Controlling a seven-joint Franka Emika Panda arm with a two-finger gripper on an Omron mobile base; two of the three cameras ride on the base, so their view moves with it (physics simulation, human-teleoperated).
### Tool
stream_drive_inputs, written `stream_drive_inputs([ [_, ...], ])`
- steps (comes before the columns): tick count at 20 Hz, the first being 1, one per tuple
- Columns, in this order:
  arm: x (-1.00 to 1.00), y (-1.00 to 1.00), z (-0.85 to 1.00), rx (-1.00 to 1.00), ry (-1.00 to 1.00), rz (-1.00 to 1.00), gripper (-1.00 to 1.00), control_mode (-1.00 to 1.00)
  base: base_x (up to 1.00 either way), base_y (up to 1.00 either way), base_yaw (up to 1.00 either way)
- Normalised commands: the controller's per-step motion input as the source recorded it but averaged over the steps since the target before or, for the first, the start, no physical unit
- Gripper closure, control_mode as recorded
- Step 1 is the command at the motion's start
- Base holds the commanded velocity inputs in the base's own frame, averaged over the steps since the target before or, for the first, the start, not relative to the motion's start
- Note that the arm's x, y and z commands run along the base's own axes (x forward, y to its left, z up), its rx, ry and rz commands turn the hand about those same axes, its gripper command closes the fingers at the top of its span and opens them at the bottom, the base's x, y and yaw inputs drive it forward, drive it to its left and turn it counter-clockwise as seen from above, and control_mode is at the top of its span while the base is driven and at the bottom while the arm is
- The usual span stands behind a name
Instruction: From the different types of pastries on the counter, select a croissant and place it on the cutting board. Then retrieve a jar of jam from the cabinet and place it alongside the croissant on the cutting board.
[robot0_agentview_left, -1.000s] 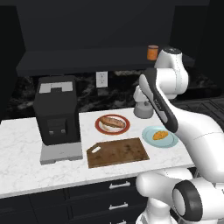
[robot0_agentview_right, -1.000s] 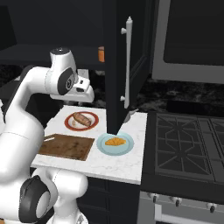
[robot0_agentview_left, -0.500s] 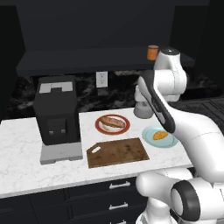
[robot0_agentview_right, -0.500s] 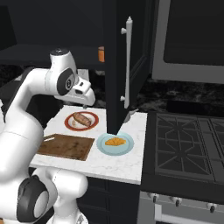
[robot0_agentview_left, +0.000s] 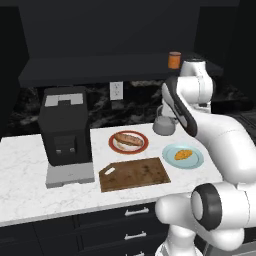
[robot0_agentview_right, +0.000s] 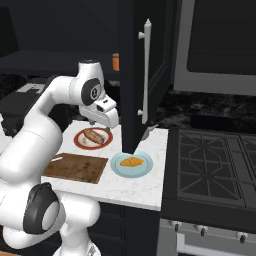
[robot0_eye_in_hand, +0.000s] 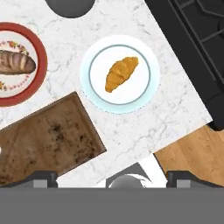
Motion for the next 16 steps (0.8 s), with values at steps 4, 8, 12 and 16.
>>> stream_drive_inputs([
  [4, 0.23, -0.03, -0.40, -0.01, -0.01, -0.23, -1.00, -1.00, 0.00, 0.00, 0.00],
  [8, 0.12, -0.06, -0.58, -0.03, 0.00, -0.42, -1.00, -1.00, 0.00, 0.00, 0.00],
  [12, 0.27, -0.16, -0.33, 0.00, 0.12, -0.42, -1.00, -1.00, 0.00, 0.00, 0.00],
  [16, 0.31, -0.27, -0.31, 0.00, 0.09, -0.34, -1.00, -1.00, 0.00, 0.00, 0.00],
])
